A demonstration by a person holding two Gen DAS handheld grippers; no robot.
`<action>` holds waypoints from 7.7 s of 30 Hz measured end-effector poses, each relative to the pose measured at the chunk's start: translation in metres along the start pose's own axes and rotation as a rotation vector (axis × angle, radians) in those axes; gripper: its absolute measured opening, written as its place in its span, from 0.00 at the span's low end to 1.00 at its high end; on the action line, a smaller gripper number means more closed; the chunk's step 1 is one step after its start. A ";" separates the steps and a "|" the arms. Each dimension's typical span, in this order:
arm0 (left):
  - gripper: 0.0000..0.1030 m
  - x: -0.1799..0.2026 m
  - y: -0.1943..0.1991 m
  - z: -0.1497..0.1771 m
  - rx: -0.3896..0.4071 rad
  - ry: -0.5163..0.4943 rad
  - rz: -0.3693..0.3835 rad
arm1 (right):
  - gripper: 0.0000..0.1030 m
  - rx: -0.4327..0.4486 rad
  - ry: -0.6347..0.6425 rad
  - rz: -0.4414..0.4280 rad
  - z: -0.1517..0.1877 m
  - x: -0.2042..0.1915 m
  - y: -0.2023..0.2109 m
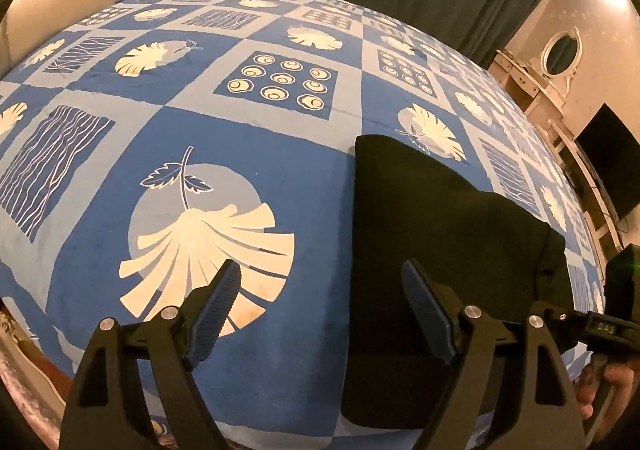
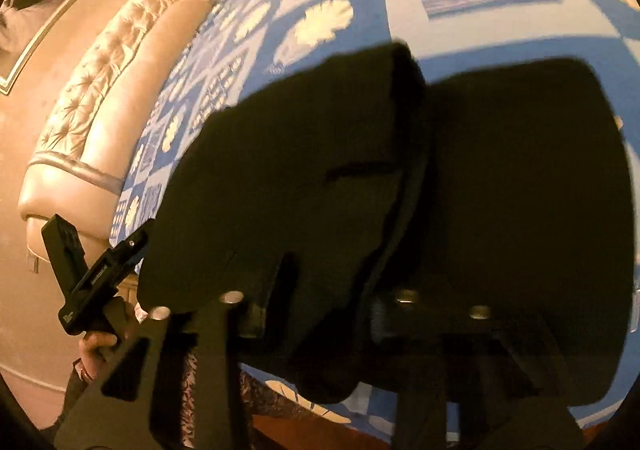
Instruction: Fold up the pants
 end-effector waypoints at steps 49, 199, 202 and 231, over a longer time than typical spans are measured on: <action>0.79 0.029 -0.033 0.045 -0.234 0.234 0.468 | 0.82 0.039 -0.272 -0.254 0.016 0.127 0.056; 0.25 0.000 -0.066 -0.025 -0.159 0.039 0.629 | 0.32 0.094 -0.242 -0.448 -0.067 0.134 0.000; 0.25 -0.010 -0.060 -0.028 -0.147 0.039 0.615 | 0.32 0.083 -0.230 -0.453 -0.073 0.126 -0.009; 0.52 -0.093 -0.042 -0.048 -0.104 0.228 0.748 | 0.85 0.140 -0.165 -0.453 -0.099 0.111 -0.002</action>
Point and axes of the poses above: each gripper's, at about its wrist camera, not at the fingertips, and y roughly against the way its jaws point, x to its right, z to its underside, the point moved 3 cm from there along -y, roughly the way its jaws point, and after that the axes turned 4 degrees about z, right-handed, at the moved point
